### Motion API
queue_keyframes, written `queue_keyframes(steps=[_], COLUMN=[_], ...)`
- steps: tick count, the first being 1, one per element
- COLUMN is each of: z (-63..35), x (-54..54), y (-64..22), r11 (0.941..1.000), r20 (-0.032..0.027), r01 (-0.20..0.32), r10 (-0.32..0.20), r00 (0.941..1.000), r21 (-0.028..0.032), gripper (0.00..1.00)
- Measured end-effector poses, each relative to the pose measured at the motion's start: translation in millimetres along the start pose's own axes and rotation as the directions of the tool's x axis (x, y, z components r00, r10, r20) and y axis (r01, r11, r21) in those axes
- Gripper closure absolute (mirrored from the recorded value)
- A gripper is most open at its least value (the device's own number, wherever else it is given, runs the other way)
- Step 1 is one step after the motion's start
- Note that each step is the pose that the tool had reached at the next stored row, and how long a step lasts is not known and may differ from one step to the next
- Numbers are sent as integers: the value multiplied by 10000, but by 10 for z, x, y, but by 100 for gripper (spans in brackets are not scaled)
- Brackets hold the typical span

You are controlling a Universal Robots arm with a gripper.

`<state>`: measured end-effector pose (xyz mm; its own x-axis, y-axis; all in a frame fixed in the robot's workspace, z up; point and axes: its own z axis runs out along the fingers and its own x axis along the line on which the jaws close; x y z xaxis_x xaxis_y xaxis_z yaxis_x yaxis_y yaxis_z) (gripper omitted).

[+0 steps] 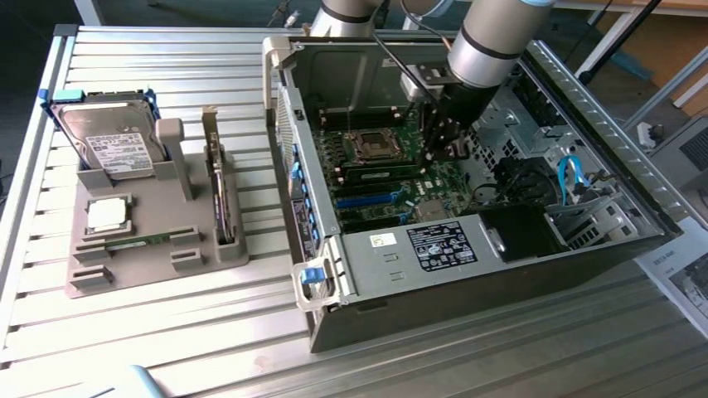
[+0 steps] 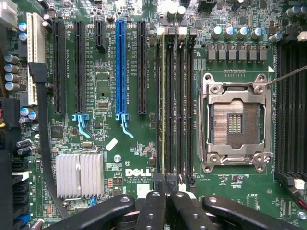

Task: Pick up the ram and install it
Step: 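Press down the ram until it locks into place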

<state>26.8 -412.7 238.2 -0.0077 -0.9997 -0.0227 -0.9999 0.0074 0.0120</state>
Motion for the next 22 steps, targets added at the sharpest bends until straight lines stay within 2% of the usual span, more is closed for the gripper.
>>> queue_keyframes(steps=[4,7,12,17,21,22], z=[-89,-209,-211,-208,-204,-204], x=[-2,-5,-4,-3,-2,-2], y=[1,3,14,177,404,437], r11=[10000,10000,10000,10000,10000,10000], r20=[1,0,0,0,1,1], r01=[0,0,0,-7,-6,-7], r10=[0,0,0,7,6,7], r00=[10000,10000,10000,10000,10000,10000], r21=[-3,-8,-8,10,48,52], gripper=[90,90,90,90,90,90])
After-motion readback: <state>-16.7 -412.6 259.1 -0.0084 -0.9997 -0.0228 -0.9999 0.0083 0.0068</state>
